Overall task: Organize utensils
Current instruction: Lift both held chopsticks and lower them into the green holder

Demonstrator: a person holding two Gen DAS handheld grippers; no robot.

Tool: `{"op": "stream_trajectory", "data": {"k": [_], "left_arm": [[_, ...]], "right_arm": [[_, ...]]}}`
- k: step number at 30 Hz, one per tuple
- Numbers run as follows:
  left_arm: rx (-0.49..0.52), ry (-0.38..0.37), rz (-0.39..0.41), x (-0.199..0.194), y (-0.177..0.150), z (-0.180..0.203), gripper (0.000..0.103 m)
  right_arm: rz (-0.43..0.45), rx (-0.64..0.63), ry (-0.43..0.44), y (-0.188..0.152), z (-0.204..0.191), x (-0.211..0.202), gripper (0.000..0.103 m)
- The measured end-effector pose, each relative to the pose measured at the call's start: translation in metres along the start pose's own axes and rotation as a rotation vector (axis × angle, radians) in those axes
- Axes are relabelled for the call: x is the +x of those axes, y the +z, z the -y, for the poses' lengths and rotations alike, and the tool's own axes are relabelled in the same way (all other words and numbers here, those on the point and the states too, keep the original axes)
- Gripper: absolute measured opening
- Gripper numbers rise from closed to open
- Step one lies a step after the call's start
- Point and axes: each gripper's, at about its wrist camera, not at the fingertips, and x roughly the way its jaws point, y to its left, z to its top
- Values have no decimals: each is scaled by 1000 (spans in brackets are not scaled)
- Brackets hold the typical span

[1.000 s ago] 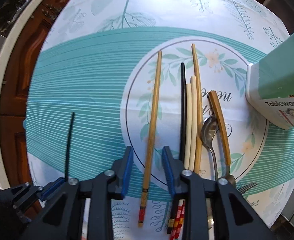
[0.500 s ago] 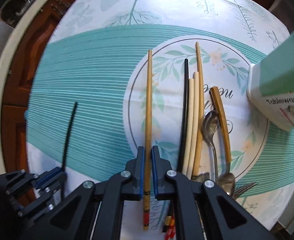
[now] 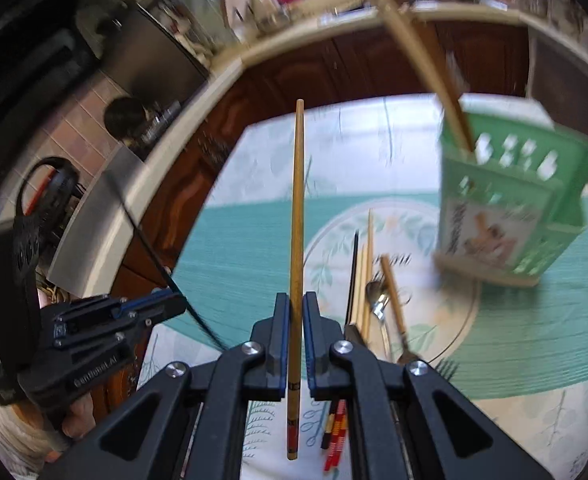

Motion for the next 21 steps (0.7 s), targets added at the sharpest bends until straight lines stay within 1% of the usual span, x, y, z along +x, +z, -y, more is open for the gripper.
{"op": "stream_trajectory", "data": {"k": [1, 5, 9, 11, 13, 16, 18, 21], "left_arm": [[10, -11, 28, -8, 12, 9, 3], [43, -48, 110, -33, 54, 44, 3], [85, -79, 172, -55, 91, 83, 3], [102, -94, 198, -65, 108, 102, 3], [116, -107, 218, -72, 123, 121, 3], [137, -113, 215, -70, 141, 151, 3], [141, -108, 206, -60, 151, 165, 3], [141, -91, 190, -31, 159, 176, 3]], "right_arm": [[35, -6, -8, 3, 0, -4, 6], [221, -27, -73, 23, 9, -51, 6], [366, 5, -118, 49, 32, -88, 6], [429, 10, -140, 62, 42, -96, 6], [476, 6, -157, 74, 52, -97, 6], [502, 10, -151, 84, 66, -97, 6], [524, -3, -161, 87, 72, -96, 6], [556, -22, -180, 90, 81, -86, 6]]}}
